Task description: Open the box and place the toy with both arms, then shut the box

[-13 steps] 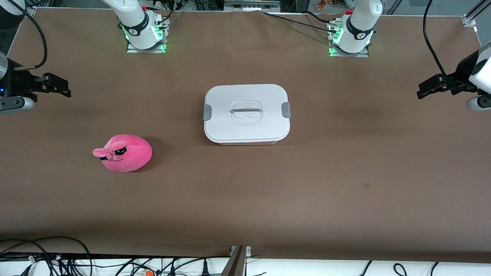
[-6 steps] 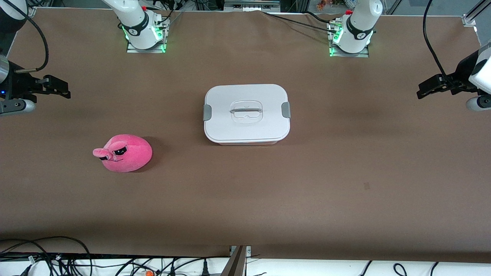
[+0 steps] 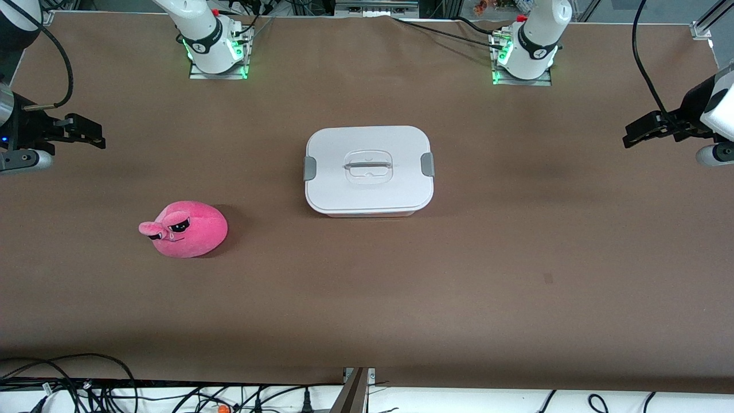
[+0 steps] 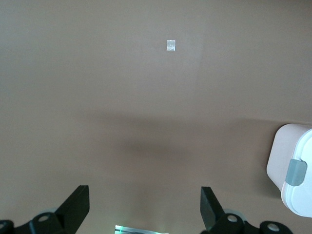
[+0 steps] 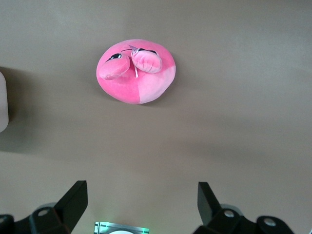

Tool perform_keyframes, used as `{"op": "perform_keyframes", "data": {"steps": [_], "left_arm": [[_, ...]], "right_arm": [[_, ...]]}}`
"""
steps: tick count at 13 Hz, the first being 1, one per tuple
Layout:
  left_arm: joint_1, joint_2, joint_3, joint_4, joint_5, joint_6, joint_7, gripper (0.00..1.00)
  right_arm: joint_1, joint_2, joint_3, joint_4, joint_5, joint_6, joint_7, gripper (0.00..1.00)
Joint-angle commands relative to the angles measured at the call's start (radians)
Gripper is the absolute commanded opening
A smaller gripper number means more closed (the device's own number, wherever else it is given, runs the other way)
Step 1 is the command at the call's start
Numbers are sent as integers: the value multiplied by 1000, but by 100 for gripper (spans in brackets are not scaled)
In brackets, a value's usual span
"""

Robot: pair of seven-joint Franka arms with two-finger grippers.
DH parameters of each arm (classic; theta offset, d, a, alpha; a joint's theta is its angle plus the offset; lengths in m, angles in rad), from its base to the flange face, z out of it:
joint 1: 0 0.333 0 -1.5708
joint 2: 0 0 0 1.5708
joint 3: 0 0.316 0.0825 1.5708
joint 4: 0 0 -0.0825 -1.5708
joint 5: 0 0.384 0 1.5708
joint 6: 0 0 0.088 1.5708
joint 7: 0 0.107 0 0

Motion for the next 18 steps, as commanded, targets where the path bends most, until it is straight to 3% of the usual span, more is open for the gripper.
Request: {"op": "perform_keyframes", "data": {"steps": [1, 16, 18], "left_arm": [[0, -7, 4, -5, -23, -9, -7, 100], [-12, -5, 2, -7, -23, -35, 7, 100], [-17, 5, -37, -13, -25, -41, 8, 100]], "right_arm": [[0, -2, 3, -9, -16, 7, 2, 100], [8, 0, 6, -9, -13, 24, 2, 100], [5, 3, 6, -9, -13, 25, 4, 100]]}}
